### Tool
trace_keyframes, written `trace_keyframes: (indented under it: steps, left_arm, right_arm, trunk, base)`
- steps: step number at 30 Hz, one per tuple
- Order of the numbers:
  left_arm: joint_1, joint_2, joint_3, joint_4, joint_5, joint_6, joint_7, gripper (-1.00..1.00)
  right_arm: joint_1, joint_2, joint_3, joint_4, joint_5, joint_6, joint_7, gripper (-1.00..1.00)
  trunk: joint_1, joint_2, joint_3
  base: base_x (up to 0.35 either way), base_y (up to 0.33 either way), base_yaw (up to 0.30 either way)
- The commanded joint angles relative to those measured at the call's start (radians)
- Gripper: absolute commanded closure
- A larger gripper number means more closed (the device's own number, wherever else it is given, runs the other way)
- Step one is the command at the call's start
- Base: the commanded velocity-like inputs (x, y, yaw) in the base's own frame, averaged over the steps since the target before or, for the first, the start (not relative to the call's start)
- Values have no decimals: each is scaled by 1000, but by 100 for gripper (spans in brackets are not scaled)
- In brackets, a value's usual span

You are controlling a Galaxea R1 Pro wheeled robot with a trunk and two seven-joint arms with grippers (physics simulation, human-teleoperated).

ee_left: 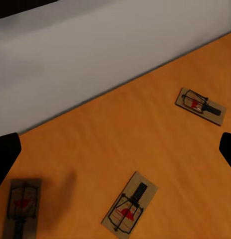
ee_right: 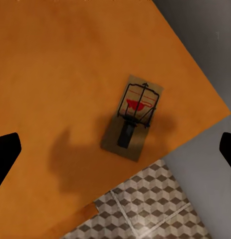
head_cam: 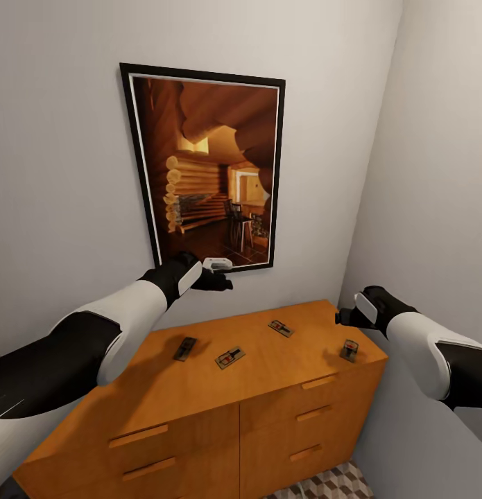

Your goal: Take the four mousetraps from the cabinet in the bathroom and place them on the bathroom floor. Make sure all four end up on the same floor surface, and ensure that at least two of them are either under or directly next to the same bathroom sink.

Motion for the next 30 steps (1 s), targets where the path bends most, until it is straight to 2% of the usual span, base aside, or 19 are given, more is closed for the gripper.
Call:
trace_keyframes:
  steps: [1,14,30]
  left_arm:
    - [-1,0,-6,0,5,2,0,-100]
    - [-1,0,-7,-1,4,-6,3,-100]
    - [-1,0,-6,5,8,-5,-1,-100]
  right_arm:
    - [0,0,-8,-1,-1,3,-6,-100]
    - [0,-5,-4,-2,11,-10,-6,-100]
    - [0,-15,-2,0,11,-20,-7,-100]
  trunk:
    - [0,-1,-1]
    - [0,-1,-1]
    - [0,-1,-1]
  base:
    - [0,0,0]
    - [166,0,0]
    - [30,0,0]
